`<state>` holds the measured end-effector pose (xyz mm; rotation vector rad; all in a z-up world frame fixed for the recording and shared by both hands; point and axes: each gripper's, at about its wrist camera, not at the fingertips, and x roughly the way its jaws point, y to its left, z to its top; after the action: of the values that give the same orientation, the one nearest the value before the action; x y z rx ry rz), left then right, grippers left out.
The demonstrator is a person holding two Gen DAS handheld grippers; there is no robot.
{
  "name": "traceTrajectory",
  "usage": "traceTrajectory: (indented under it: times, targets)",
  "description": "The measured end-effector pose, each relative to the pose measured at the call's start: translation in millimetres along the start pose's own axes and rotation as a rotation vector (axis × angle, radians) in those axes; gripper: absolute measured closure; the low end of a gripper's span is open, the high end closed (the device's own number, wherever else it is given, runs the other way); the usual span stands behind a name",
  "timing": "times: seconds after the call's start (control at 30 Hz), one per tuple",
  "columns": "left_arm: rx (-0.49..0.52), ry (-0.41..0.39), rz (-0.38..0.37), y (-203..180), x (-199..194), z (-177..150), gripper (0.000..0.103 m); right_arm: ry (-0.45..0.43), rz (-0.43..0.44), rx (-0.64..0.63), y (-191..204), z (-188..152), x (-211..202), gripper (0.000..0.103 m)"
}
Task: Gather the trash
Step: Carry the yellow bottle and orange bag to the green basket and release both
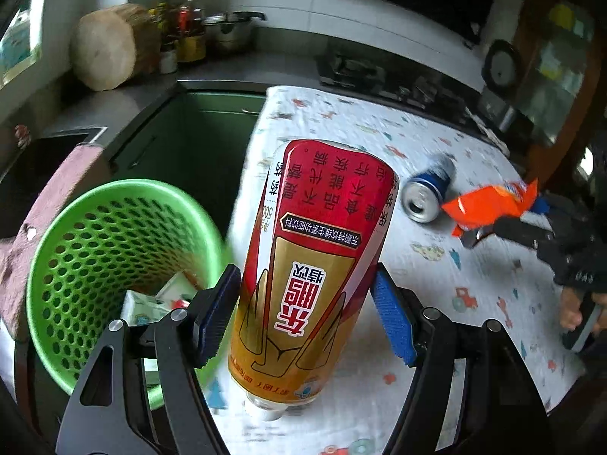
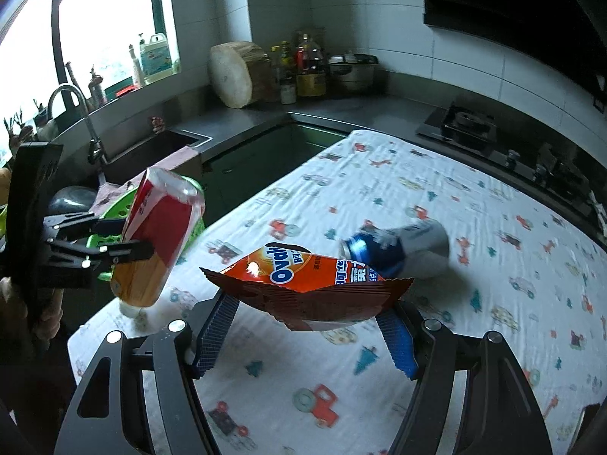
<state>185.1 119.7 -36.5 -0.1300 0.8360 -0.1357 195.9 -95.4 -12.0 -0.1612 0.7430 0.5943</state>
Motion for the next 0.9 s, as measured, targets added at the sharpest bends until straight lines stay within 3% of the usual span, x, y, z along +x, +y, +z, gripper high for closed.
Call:
traceTrajectory:
  times: [0.5, 0.9]
  targets:
    - [-0.137, -0.061, 0.088, 94.6, -22.2, 22.1, 0.035, 0.041, 0.127, -0.081, 82.0, 27.6, 55.5, 0.035]
    - [-0.257, -0.040, 0.200, 159.2, -14.0, 7.7, 0.034, 0.078, 0.227, -0.134, 144.0, 40.5, 100.5, 0.035]
